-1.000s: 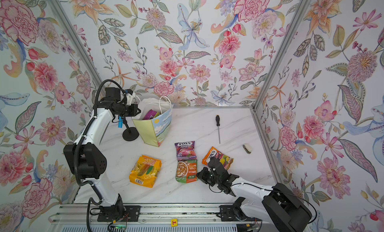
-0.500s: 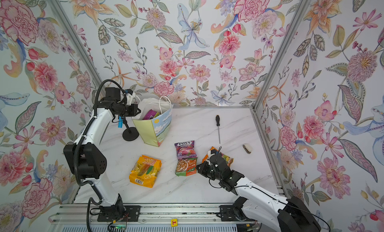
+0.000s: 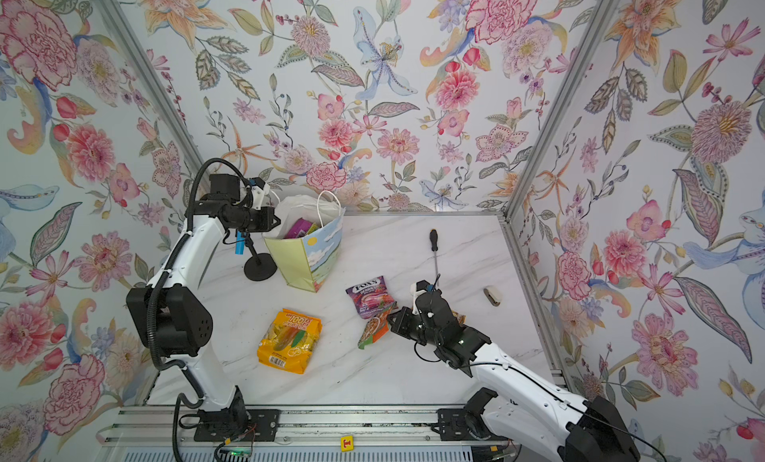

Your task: Place the snacks into the paper bag

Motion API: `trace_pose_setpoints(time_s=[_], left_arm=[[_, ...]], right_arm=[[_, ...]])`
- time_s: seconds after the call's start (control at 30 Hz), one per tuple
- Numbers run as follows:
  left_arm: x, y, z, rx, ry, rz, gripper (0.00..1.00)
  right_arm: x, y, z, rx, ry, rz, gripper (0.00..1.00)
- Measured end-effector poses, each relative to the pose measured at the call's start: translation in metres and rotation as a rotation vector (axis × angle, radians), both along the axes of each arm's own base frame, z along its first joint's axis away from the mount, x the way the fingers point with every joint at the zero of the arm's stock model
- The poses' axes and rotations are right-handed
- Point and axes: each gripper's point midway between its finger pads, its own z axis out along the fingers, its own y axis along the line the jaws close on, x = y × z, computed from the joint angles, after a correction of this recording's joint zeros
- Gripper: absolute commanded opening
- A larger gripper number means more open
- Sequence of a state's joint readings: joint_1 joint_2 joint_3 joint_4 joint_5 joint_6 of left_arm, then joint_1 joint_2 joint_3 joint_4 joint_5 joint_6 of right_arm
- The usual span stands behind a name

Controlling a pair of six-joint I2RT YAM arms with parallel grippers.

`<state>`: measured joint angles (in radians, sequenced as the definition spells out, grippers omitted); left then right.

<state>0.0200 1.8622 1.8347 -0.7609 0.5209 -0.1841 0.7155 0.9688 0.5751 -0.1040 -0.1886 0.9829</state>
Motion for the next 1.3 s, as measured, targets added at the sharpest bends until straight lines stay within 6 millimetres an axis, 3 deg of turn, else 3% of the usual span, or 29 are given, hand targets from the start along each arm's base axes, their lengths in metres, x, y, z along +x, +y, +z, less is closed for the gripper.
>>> trace_pose_setpoints(time_s=[0.3,0.53,0.63,0.9,1.17,1.3], left_arm=[[0.000,0.000,0.000,0.000,0.000,0.000,0.03],[0.000,0.000,0.000,0.000,0.000,0.000,0.03],[0.000,0.000,0.000,0.000,0.000,0.000,0.03],[0.000,0.000,0.000,0.000,0.000,0.000,0.03],[0.000,0.000,0.000,0.000,0.000,0.000,0.03],[0.000,0.000,0.000,0.000,0.000,0.000,0.03]], right_arm=[[0.018,0.005,0.063,0.012,-0.132,0.006,0.00],[0.027,0.013,0.086,-0.014,-0.178,0.035,0.00],[0.035,0.019,0.105,-0.023,-0.220,0.046,0.00],[0.071,0.040,0.193,0.009,-0.417,0.054,0.00],[0.106,0.076,0.239,0.022,-0.525,0.097,0.00],[0.119,0.092,0.272,0.054,-0.592,0.118,0.00]])
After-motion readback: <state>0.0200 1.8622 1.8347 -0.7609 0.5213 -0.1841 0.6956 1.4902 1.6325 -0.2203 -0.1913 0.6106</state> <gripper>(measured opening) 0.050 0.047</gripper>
